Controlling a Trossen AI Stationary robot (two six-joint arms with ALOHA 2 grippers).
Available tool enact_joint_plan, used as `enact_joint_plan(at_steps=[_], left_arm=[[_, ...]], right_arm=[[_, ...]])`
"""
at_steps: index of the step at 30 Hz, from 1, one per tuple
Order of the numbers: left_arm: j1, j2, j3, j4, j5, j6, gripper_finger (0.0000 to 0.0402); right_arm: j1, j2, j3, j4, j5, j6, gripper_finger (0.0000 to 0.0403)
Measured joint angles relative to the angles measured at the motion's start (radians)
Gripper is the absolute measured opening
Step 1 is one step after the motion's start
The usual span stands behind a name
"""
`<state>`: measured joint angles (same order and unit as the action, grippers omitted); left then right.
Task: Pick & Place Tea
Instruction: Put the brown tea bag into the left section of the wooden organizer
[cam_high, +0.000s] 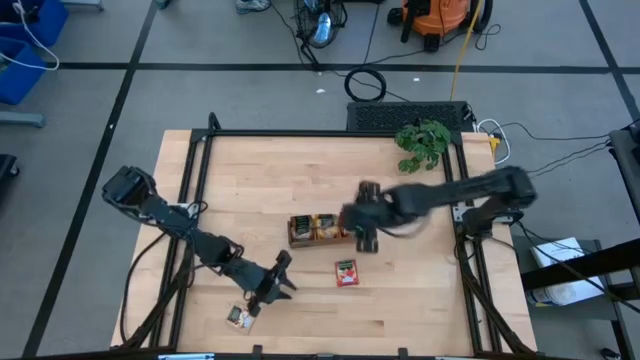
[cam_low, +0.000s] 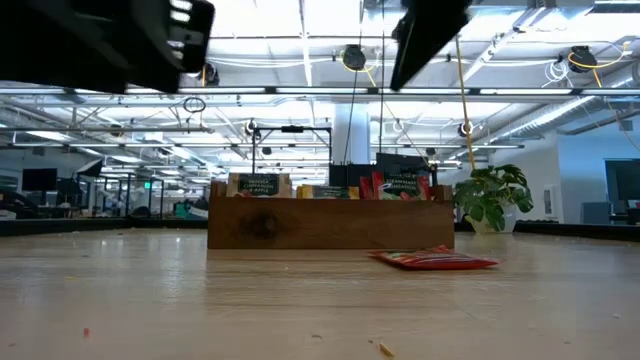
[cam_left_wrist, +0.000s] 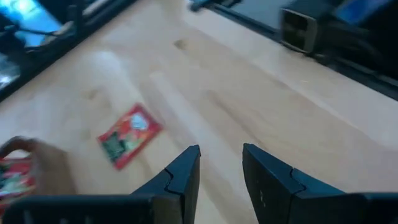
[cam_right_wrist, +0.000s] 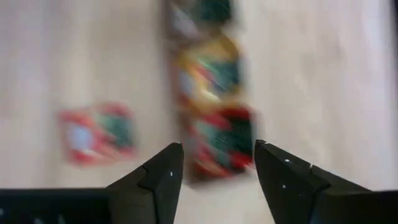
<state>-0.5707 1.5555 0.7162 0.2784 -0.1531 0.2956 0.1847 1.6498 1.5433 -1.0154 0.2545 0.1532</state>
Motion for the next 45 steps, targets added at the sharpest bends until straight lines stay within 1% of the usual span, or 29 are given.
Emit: enact_joint_plan(at_steps=[3, 6, 8, 10, 12, 14, 16, 18, 20, 21, 22, 24, 25, 27, 29, 31, 33, 34, 37, 39, 41, 43, 45], left_arm=[[-0.037, 0.000, 0.000, 0.002, -0.001, 0.026, 0.0127], [-0.064, 0.000, 0.000, 0.027, -0.018, 0.043, 0.0127], [-0.076, 0.000, 0.000, 0.061, -0.042, 0.043, 0.0127], [-0.087, 0.000, 0.000, 0.096, -0.068, 0.036, 0.0127], [-0.088, 0.000, 0.000, 0.115, -0.094, 0.008, 0.0127], [-0.088, 0.000, 0.000, 0.117, -0.127, -0.055, 0.0127], [-0.088, 0.000, 0.000, 0.105, -0.173, -0.140, 0.0127], [-0.082, 0.000, 0.000, 0.088, -0.221, -0.265, 0.0127], [-0.066, 0.000, 0.000, 0.077, -0.227, -0.390, 0.0127], [-0.057, -0.001, 0.000, 0.064, -0.216, -0.438, 0.0127], [-0.051, -0.001, 0.000, 0.047, -0.199, -0.453, 0.0127], [-0.058, -0.001, 0.000, 0.007, -0.185, -0.436, 0.0127], [-0.076, -0.001, 0.000, -0.015, -0.198, -0.414, 0.0127], [-0.118, -0.001, 0.005, -0.082, -0.272, -0.427, 0.0124], [-0.155, 0.000, 0.044, -0.211, -0.308, -0.541, 0.0115], [-0.196, 0.000, 0.114, -0.370, -0.294, -0.716, 0.0103], [-0.257, 0.009, 0.196, -0.564, -0.276, -0.892, 0.0089], [-0.287, 0.025, 0.239, -0.650, -0.261, -0.951, 0.0080], [-0.375, 0.071, 0.364, -0.850, -0.242, -1.070, 0.0049], [-0.414, 0.089, 0.427, -0.886, -0.233, -1.168, 0.0028], [-0.444, 0.112, 0.452, -0.886, -0.196, -1.261, 0.0009], [-0.471, 0.145, 0.458, -0.879, -0.182, -1.335, 0.0005], [-0.494, 0.181, 0.460, -0.848, -0.171, -1.398, 0.0011]], right_arm=[[0.090, -0.121, -0.219, 0.351, -0.024, 0.010, 0.0174], [0.176, -0.194, -0.460, 0.744, -0.042, -0.038, 0.0161], [0.226, -0.208, -0.601, 0.984, -0.053, -0.083, 0.0151], [0.270, -0.209, -0.710, 1.182, -0.046, -0.127, 0.0140], [0.295, -0.201, -0.789, 1.353, -0.024, -0.138, 0.0126], [0.295, -0.188, -0.845, 1.472, 0.013, -0.138, 0.0107], [0.291, -0.175, -0.881, 1.520, 0.038, -0.139, 0.0082], [0.284, -0.165, -0.896, 1.538, 0.034, -0.154, 0.0052], [0.282, -0.163, -0.901, 1.532, 0.027, -0.183, 0.0018], [0.280, -0.163, -0.901, 1.526, 0.013, -0.187, 0.0009], [0.278, -0.163, -0.901, 1.523, 0.001, -0.191, 0.0006], [0.278, -0.163, -0.901, 1.523, -0.023, -0.195, 0.0011], [0.279, -0.163, -0.901, 1.525, -0.026, -0.204, 0.0013], [0.282, -0.163, -0.901, 1.531, -0.045, -0.218, 0.0013], [0.282, -0.163, -0.901, 1.540, -0.087, -0.218, 0.0007], [0.281, -0.163, -0.901, 1.549, -0.162, -0.219, 0.0002], [0.282, -0.163, -0.901, 1.567, -0.234, -0.219, 0.0001], [0.282, -0.163, -0.901, 1.580, -0.258, -0.219, 0.0001], [0.282, -0.163, -0.900, 1.596, -0.253, -0.214, 0.0001], [0.285, -0.152, -0.900, 1.597, -0.220, -0.185, 0.0001], [0.298, -0.136, -0.900, 1.595, -0.153, -0.165, 0.0000], [0.304, -0.117, -0.898, 1.618, -0.153, -0.169, 0.0000], [0.309, -0.105, -0.878, 1.627, -0.155, -0.170, 0.0000]])
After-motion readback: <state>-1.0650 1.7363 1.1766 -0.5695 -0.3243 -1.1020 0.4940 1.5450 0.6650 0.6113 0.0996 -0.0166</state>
